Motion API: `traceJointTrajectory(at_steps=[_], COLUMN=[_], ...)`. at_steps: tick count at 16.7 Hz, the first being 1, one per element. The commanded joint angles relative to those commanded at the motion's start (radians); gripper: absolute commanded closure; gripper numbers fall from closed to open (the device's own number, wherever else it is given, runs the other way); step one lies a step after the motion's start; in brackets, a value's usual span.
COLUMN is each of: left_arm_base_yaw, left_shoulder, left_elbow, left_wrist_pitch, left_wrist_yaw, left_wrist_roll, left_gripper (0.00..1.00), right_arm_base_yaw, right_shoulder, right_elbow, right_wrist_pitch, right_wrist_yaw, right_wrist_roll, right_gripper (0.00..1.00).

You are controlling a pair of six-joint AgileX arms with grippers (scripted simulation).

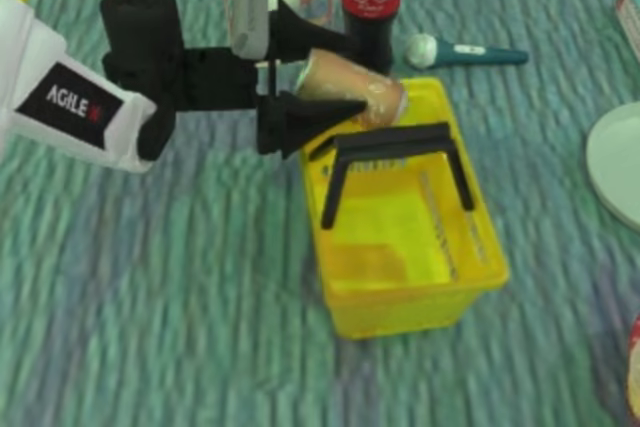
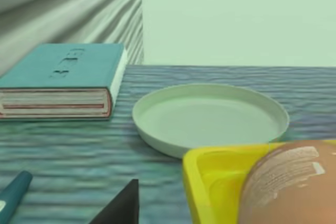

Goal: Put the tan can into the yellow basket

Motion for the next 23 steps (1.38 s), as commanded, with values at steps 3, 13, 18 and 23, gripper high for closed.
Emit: traceJointTrajectory(at_steps=[3,13,18,23], left_arm_base_yaw=[0.0,0.033,0.107,0.188], left_shoulder=[0.0,-0.206,-0.612,-1.146], left_elbow=[0.0,-0.093,-0.293,-0.588], left_wrist_pitch=[0.0,-0.096,-0.282,-0.53], left_wrist_yaw=[0.0,-0.132,-0.369,-0.657], left_wrist_roll=[0.0,-0.038,-0.091,-0.126], left_gripper=[0.0,0.0,0.0,0.0], right_arm_base_yaw=[0.0,0.077,0.203,0.355], right_shoulder=[0.0,0.209,0.643,1.198], right_elbow=[0.0,0.208,0.636,1.18], right_wrist_pitch=[0.0,-0.174,-0.478,-0.847], right_wrist_yaw=[0.0,-0.001,0.001,0.0], right_wrist_roll=[0.0,-0.119,-0.326,-0.573], right_gripper=[0.0,0.0,0.0,0.0])
